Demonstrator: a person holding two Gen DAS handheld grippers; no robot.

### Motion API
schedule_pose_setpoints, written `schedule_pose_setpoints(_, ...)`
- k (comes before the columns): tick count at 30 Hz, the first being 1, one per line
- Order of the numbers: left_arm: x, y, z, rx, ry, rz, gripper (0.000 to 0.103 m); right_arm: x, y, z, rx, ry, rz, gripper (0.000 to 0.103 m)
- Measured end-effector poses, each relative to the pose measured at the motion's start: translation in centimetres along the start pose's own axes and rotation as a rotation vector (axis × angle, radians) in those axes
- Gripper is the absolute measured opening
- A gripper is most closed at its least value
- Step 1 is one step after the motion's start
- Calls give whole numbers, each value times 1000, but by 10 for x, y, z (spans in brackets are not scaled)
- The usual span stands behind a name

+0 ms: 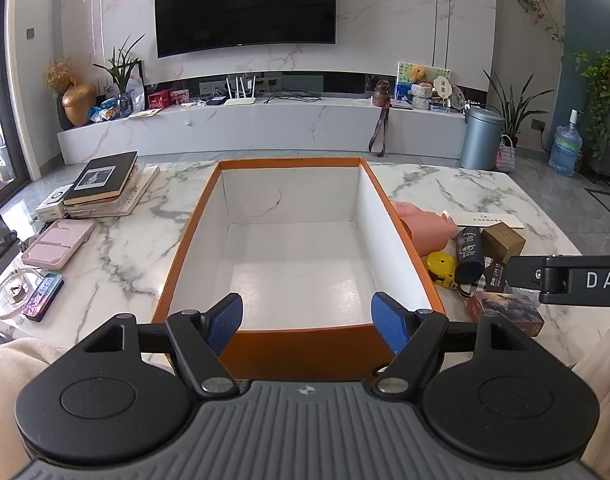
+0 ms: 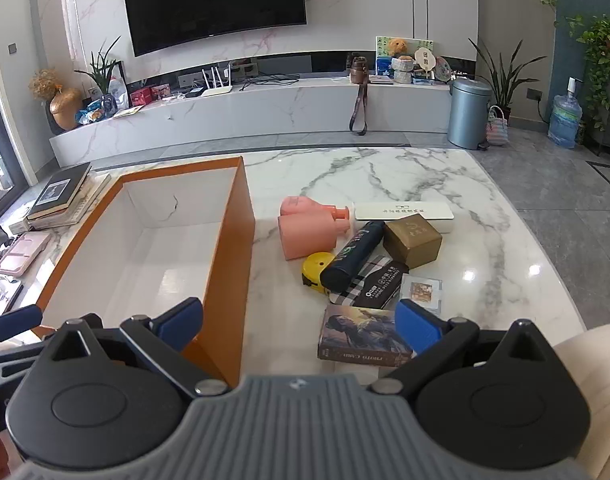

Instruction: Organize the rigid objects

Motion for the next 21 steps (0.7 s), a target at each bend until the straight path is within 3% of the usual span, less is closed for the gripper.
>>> schedule_pose_setpoints(21, 6, 2, 1, -16, -17, -5, 87, 5, 2, 2, -16, 4, 2, 101)
Point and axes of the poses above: each gripper's, at about its wrist camera, not at the fingertips, and z roughly the way its jaws point, x to its right, y to its underside, the point moved 6 cm from there along z, roughly the way its jaws point, and after that the axes turned 7 degrees about z, right-handed, at the moved point
